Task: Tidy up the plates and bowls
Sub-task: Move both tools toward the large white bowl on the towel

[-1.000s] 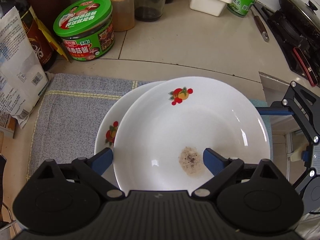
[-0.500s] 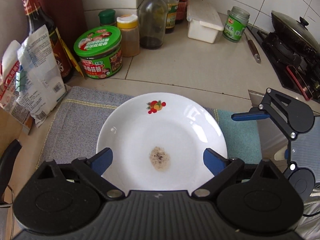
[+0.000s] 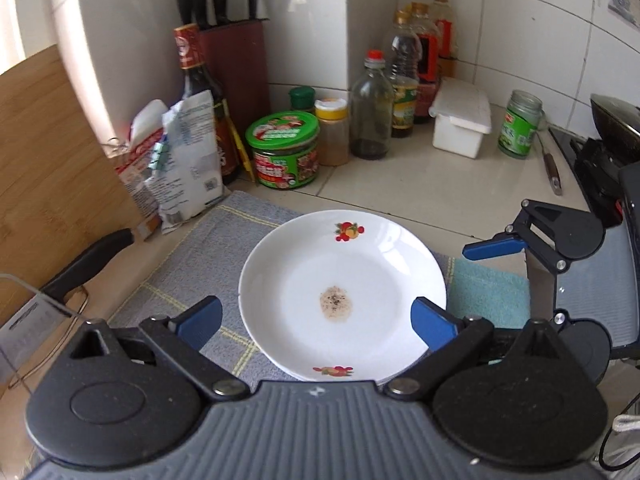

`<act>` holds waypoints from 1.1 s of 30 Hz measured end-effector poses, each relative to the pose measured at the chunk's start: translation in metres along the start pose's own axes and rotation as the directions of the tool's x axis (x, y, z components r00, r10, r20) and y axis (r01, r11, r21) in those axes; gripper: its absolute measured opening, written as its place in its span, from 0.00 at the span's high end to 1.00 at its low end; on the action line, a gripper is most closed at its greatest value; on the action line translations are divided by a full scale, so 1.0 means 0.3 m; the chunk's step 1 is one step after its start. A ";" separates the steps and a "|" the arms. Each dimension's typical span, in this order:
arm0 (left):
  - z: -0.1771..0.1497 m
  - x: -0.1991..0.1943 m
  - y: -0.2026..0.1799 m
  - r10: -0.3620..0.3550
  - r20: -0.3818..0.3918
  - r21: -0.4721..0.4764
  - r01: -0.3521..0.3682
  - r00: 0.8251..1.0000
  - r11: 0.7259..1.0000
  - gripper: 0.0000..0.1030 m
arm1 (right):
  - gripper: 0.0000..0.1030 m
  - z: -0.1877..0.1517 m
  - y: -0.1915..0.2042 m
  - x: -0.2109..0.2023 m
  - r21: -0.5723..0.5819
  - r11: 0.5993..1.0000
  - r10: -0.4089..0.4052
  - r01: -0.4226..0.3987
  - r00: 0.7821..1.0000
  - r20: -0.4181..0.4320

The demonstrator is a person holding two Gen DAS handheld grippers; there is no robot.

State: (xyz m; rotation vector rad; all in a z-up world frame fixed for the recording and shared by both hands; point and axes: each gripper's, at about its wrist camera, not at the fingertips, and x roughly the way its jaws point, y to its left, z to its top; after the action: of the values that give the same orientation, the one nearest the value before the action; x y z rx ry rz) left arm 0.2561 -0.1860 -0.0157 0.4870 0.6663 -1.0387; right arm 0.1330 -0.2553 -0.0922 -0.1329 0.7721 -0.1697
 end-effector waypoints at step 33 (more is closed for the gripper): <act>-0.867 -0.730 0.246 0.337 -0.029 -0.326 -0.328 0.941 0.887 0.02 | 0.00 0.153 0.844 -0.064 -0.252 0.930 0.276 -0.267 0.961 0.001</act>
State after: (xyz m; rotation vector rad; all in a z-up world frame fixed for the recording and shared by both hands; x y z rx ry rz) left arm 0.1770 0.1519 -0.0406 0.2813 0.6858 -0.5925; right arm 0.1778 -0.0012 -0.0925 -0.2655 0.7654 0.1943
